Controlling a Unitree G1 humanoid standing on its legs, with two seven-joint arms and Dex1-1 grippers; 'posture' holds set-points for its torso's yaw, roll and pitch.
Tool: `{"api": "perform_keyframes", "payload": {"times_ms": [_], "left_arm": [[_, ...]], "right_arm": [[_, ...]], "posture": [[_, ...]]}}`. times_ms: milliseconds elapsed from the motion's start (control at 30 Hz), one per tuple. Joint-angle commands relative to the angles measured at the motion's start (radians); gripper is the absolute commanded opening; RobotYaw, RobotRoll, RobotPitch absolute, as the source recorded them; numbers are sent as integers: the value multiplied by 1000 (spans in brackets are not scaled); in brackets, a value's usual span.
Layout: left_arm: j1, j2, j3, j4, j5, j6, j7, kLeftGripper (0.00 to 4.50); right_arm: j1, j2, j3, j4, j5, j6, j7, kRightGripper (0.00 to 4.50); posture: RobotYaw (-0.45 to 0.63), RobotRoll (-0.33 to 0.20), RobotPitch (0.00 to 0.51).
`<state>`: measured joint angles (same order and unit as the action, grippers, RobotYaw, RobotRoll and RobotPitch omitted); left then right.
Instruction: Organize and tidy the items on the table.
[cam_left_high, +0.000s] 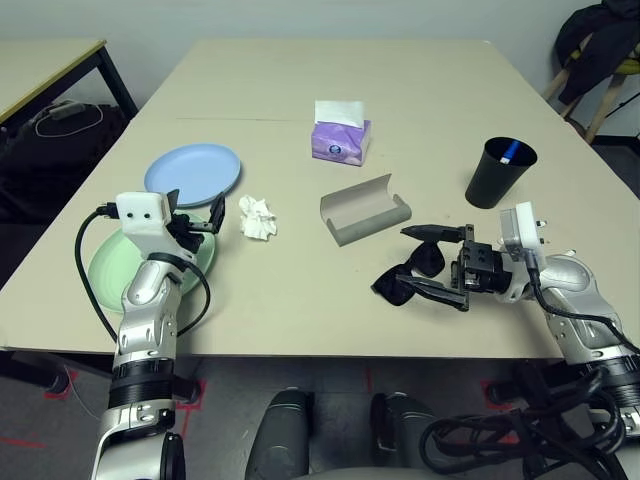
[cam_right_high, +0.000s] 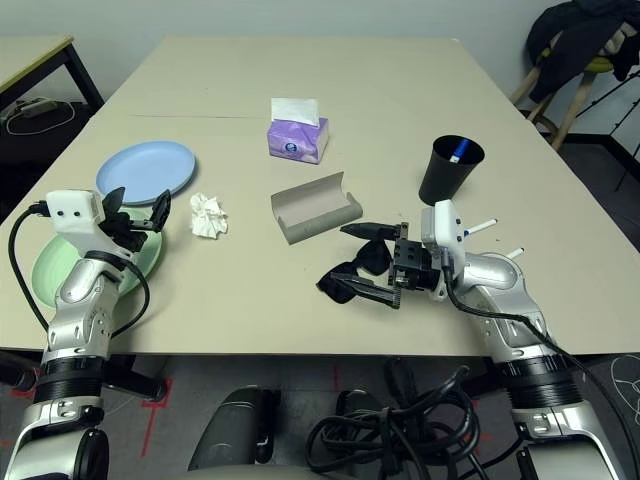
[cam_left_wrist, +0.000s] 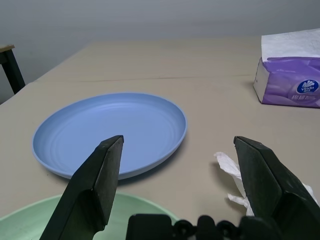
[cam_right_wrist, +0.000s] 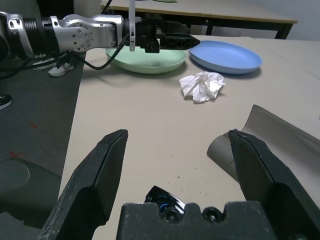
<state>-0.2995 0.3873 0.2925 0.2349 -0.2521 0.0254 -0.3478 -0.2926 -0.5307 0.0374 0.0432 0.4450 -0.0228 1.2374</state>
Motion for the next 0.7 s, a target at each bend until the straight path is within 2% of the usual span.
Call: {"api": "perform_keyframes", "payload": {"times_ms": [33,300,500,567,700], "left_arm": [[-17,62,-10,-53,-34,137,-50,4500],[-105,289,20,-59,-96,490,-147,4500],[-176,446,-26,41,-46,767,-149,4500],[-193,491,-45,84,-43,823,-180,4500],[-217,540,-67,163,-37,847,-242,4500]], "right_arm": [[-1,7,7,27,-3,-13,15,4473],[1,26,5,66,-3,-35,34,4473],[14,39,5,63,-5,-38,28,4473],[17,41,5,60,-6,-38,26,4473],[23,42,5,56,-8,-41,21,4473]], "posture": [[130,0,76],[139,0,84],[140,0,88],[140,0,89],[139,0,90]]}}
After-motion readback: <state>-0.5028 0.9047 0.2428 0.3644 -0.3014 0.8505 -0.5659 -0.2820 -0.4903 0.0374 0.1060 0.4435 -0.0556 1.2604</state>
